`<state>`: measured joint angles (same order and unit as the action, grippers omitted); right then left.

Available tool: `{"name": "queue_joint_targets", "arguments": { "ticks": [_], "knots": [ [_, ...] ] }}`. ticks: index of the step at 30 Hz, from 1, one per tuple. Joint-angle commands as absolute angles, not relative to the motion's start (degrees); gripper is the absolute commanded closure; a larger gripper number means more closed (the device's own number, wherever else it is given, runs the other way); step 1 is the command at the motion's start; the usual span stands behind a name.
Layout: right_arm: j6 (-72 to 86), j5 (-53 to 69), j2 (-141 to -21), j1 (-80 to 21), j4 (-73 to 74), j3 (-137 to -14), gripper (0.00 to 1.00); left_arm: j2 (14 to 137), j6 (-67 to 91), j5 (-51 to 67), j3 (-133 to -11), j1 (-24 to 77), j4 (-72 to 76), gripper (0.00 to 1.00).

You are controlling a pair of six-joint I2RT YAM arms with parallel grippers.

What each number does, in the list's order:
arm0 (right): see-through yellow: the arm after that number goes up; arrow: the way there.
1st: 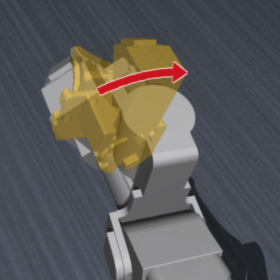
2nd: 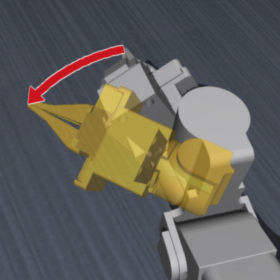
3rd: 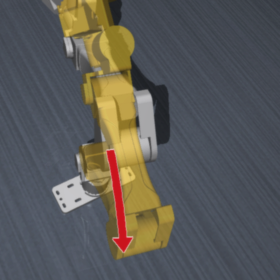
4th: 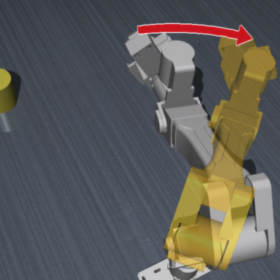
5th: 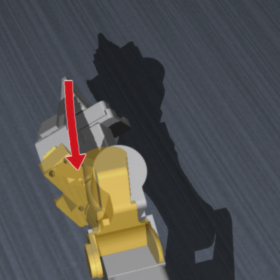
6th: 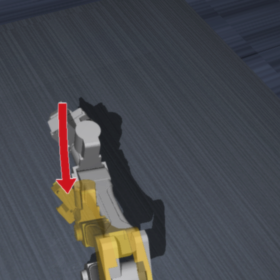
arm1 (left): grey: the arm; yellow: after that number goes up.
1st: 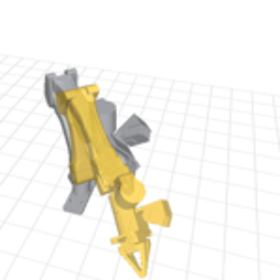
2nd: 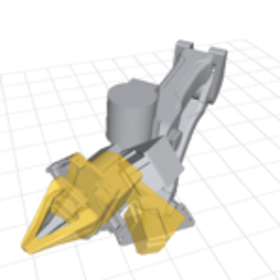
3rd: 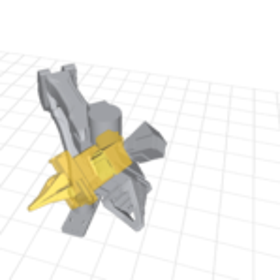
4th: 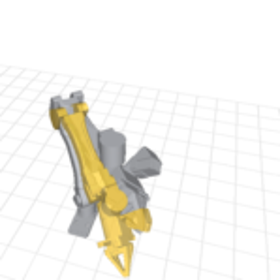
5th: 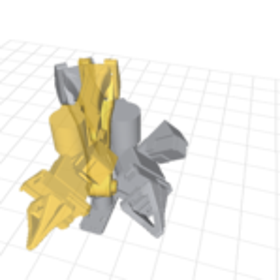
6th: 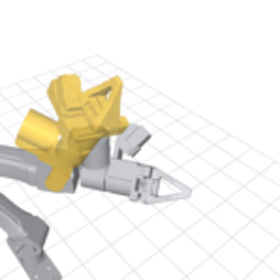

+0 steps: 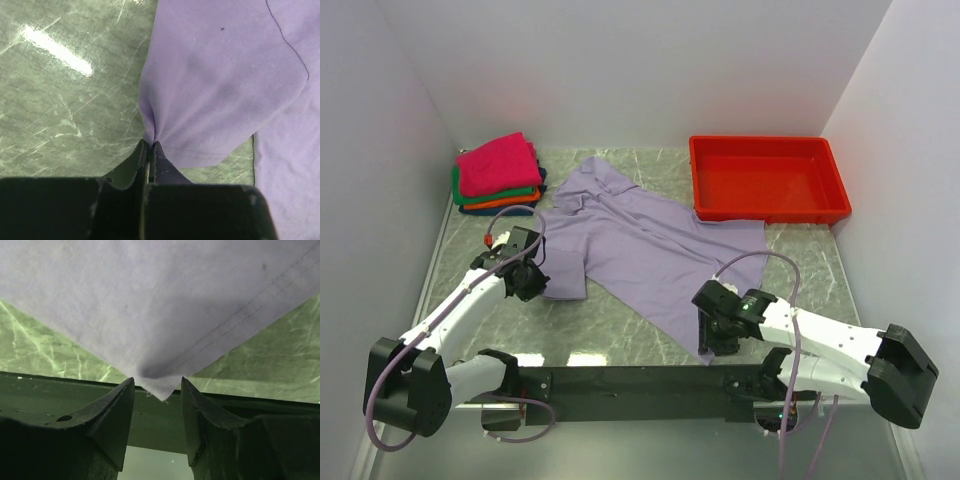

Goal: Fold and stack the t-shirts
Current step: Flatten the tshirt out

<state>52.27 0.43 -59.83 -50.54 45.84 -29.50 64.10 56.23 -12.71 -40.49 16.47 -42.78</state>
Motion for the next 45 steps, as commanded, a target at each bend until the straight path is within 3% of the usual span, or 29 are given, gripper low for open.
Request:
{"name": "queue_joint_targets", "arguments": {
  "ticks": [1, 16, 22, 29, 45],
  "knots": [
    [55.6, -1.4, -58.8, -52.5, 46.9, -29.4, 0.5, 63.2, 54.9, -12.0, -40.5, 16.3, -43.1, 0.99],
    [55.1, 5.0, -68.2, -56.3, 40.4, -26.6, 0.53, 62.7, 55.0, -11.6, -40.7, 16.3, -43.6, 0.99],
    [54.0, 6.7, -71.8, -57.8, 39.8, -27.2, 0.71, 62.0, 55.1, -11.7, -40.9, 16.2, -43.8, 0.99],
    [52.7, 7.1, -73.3, -58.2, 40.5, -28.5, 1.0, 61.7, 54.6, -11.5, -41.3, 15.6, -44.1, 0.99],
    [47.3, 16.7, -61.8, -58.4, 64.0, -43.3, 1.0, 53.3, 56.2, -13.9, -46.1, 14.0, -55.7, 1.0]
  ]
}}
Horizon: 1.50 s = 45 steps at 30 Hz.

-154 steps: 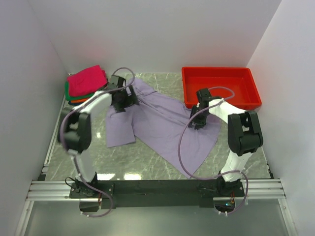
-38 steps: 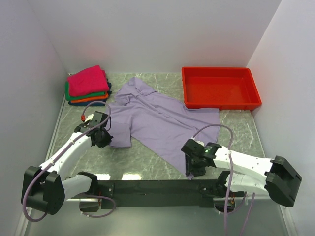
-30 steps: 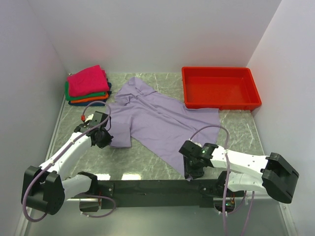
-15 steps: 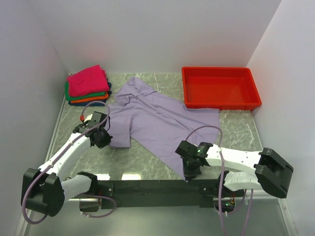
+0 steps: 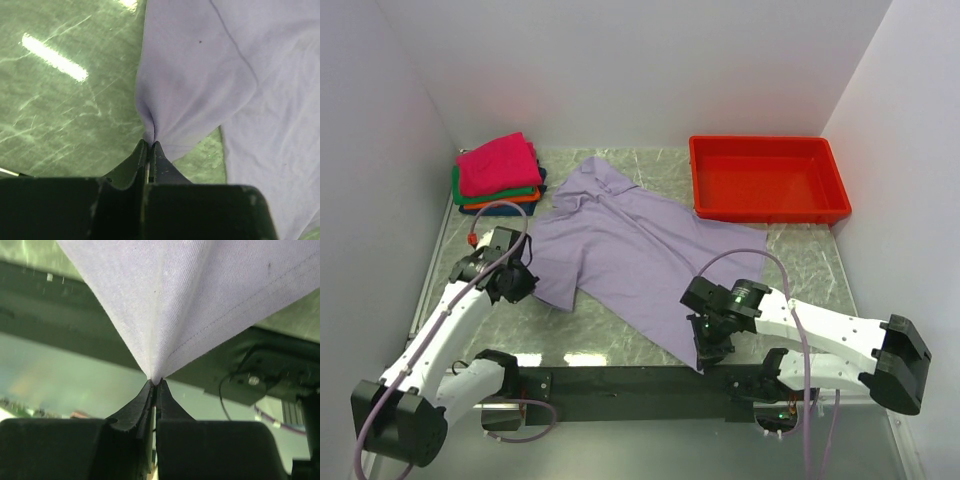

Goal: Fold and stack the t-shirts
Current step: Flatten the tshirt out

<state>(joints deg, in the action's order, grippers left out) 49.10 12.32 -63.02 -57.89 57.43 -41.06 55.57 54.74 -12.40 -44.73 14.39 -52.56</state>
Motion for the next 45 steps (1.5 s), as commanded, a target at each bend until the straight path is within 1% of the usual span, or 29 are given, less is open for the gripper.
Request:
{"name": "queue_joint_targets", "arguments": {
  "ticks": [1, 12, 15, 17, 23, 25, 28, 33, 39, 45],
  "knots": [
    [47.0, 17.2, -61.8, -58.3, 64.6, -43.8, 1.0, 52.9, 56.7, -14.1, -46.1, 13.9, -56.2, 0.99],
    [39.8, 16.2, -65.2, -58.0, 73.0, -52.4, 1.0, 48.2, 60.6, -16.4, -49.9, 13.9, -64.7, 0.99],
    [39.1, 15.4, -65.2, -55.9, 71.8, -51.5, 1.0, 46.9, 61.0, -15.9, -49.7, 13.9, -65.8, 0.99],
    [38.7, 16.2, -64.8, -52.8, 69.7, -49.5, 1.0, 47.2, 59.4, -15.0, -49.2, 13.9, -64.3, 1.0],
    [33.1, 17.4, -65.7, -43.6, 66.1, -46.7, 1.0, 54.4, 55.1, -13.7, -52.5, 13.9, -63.7, 0.99],
    [31.9, 17.9, -66.6, -42.8, 66.1, -47.1, 1.0, 55.3, 54.5, -14.8, -55.4, 13.9, -64.3, 0.99],
    [29.3, 19.5, -67.8, -42.6, 67.8, -49.6, 1.0, 56.0, 53.4, -16.4, -58.2, 13.6, -65.5, 0.99],
    [26.6, 21.1, -67.5, -42.7, 72.9, -53.5, 1.0, 57.3, 51.7, -15.3, -60.6, 12.9, -67.7, 1.0],
    [28.0, 24.1, -65.0, -43.0, 73.3, -51.2, 1.0, 54.8, 51.9, -15.2, -60.7, 11.9, -69.9, 0.99],
    [33.0, 25.1, -63.2, -47.5, 71.5, -49.5, 1.0, 51.6, 52.8, -14.8, -59.6, 11.6, -72.2, 0.99]
  ]
}}
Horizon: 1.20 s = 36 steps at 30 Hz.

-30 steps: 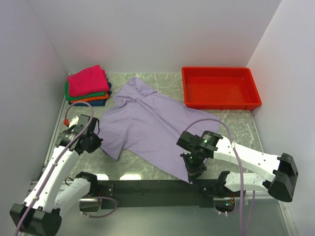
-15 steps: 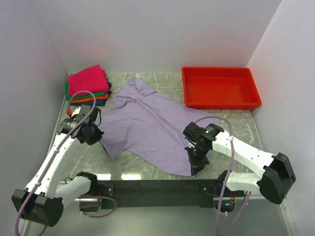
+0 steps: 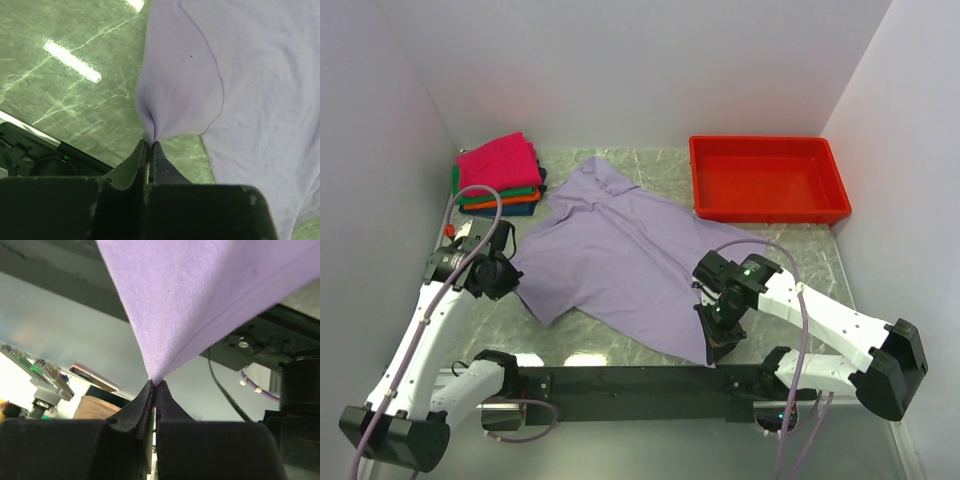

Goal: Fold and stack the t-shirts
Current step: Flatten the tshirt out, then fold the tshirt

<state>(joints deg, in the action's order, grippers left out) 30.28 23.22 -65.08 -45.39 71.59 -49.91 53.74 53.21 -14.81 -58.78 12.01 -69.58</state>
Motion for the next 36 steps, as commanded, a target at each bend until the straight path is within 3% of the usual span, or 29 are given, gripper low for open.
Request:
{"name": "queue_joint_targets", "arguments": {
  "ticks": [1, 17, 24, 36],
  "knots": [
    [33.7, 25.3, -63.0, -47.9, 71.3, -49.1, 1.0, 51.3, 53.0, -14.8, -59.6, 11.6, -72.4, 0.99],
    [42.8, 27.2, -60.2, -56.0, 67.8, -47.3, 1.0, 47.1, 52.6, -15.8, -60.6, 11.6, -78.2, 0.99],
    [43.7, 22.2, -60.8, -55.2, 67.2, -47.6, 1.0, 49.9, 51.2, -12.8, -59.4, 11.5, -71.7, 0.99],
    [33.7, 17.6, -63.2, -36.0, 63.3, -44.8, 1.0, 70.6, 39.4, -11.5, -68.1, 11.4, -56.4, 0.99]
  ]
}}
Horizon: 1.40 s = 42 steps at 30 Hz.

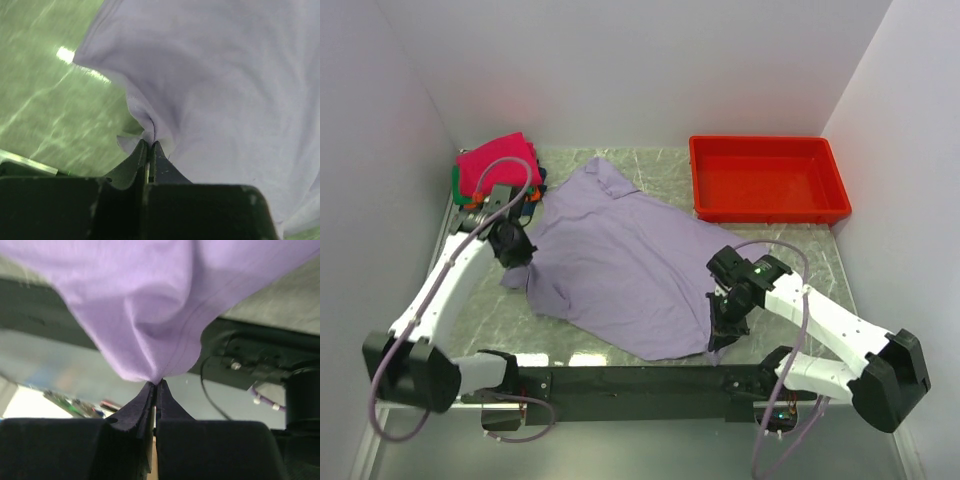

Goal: Fold and stack the t-shirts
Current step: Fold the tshirt

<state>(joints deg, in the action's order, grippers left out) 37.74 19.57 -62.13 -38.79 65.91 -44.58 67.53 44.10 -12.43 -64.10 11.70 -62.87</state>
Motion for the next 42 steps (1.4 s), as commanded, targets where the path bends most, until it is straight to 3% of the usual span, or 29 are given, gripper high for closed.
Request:
{"name": "queue_joint_targets", "arguments": {
  "ticks": [1, 17, 42],
  "knots": [
    [32.6, 16.9, -64.6, -34.6, 62.4, -45.1, 1.0, 73.4, 38.3, -11.6, -69.9, 11.5, -54.9, 0.99],
    [24.5, 12.7, -74.3, -19.0, 59.5, -51.3, 1.0, 101.8, 26.5, -4.1, -94.7, 11.5, -49.0, 0.99],
    [18.4, 10.0, -83.6, -9.1, 60.7, -59.0, 1.0, 118.2, 19.6, -4.0, -113.6, 13.9, -48.5, 0.99]
  ]
}}
